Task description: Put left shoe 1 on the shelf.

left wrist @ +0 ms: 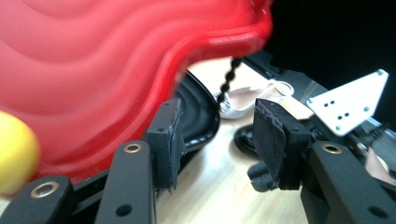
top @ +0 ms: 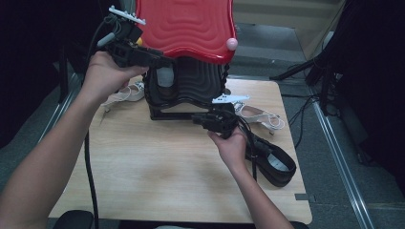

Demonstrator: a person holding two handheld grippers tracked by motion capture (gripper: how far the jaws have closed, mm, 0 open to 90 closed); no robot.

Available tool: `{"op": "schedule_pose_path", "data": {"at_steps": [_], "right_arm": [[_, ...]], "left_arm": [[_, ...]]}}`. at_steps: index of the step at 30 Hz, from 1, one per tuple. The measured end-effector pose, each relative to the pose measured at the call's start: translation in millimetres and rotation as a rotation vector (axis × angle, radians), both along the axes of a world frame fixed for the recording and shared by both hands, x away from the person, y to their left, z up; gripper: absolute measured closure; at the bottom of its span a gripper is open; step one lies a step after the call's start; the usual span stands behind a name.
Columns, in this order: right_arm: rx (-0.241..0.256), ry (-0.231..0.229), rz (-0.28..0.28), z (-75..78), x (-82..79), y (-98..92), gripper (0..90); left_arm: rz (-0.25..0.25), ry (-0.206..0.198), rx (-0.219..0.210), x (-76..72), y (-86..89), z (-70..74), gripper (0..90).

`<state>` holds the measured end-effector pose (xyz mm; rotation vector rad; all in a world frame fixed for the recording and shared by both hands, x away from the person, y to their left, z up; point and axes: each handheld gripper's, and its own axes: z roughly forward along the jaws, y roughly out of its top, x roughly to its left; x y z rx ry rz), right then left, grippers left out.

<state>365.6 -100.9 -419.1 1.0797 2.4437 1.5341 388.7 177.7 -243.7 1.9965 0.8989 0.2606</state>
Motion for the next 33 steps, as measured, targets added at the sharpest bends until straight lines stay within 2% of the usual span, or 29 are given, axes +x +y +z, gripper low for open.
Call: {"op": "schedule_pose_path", "data": {"at_steps": [2, 6, 8, 11, 13, 16, 20, 24, 26, 28, 31, 33], "right_arm": [[-0.005, 0.002, 0.003, -5.1, -4.6, -3.1, 72.3], [0.028, 0.030, 0.003, -13.7, -11.2, -8.3, 69.3], [0.027, 0.055, -0.006, -17.0, -11.7, -9.7, 69.9], [0.019, 0.080, -0.023, -22.4, -12.1, -11.7, 71.3], [0.016, 0.072, -0.017, -25.2, -13.5, -12.8, 72.7], [-0.014, 0.039, -0.017, -27.9, -17.7, -13.8, 75.4], [0.011, 0.071, 0.002, -33.3, -20.7, -17.0, 77.9], [0.014, 0.073, 0.024, -40.5, -26.4, -20.3, 80.6], [0.014, 0.073, 0.022, -43.5, -30.1, -21.7, 81.5], [0.025, 0.080, 0.022, -46.8, -33.0, -24.4, 81.7], [0.045, 0.110, 0.038, -50.8, -34.0, -28.8, 82.5], [0.062, 0.101, 0.027, -52.4, -36.6, -33.3, 80.4]], "left_arm": [[-0.011, 0.005, -0.003, -4.0, 0.2, -5.7, 51.5], [-0.027, 0.007, 0.014, -11.4, -0.3, -19.6, 50.6], [-0.024, 0.012, 0.035, -13.7, -0.2, -29.1, 50.4], [-0.039, 0.025, 0.036, -16.6, 1.7, -42.1, 50.5], [-0.044, 0.027, 0.026, -18.5, 3.4, -50.7, 50.5], [-0.051, 0.040, 0.006, -21.0, 5.5, -62.8, 50.6], [-0.060, 0.051, 0.001, -24.9, 6.1, -77.5, 50.8], [-0.062, 0.060, -0.012, -27.9, 7.1, -92.2, 51.4], [-0.064, 0.061, -0.009, -29.0, 6.8, -99.0, 53.0], [-0.085, 0.057, -0.011, -31.6, 6.6, -104.8, 59.9], [-0.096, 0.024, 0.002, -37.8, 4.9, -113.4, 68.4], [-0.106, 0.037, -0.004, -40.6, 4.2, -120.3, 69.9]]}}
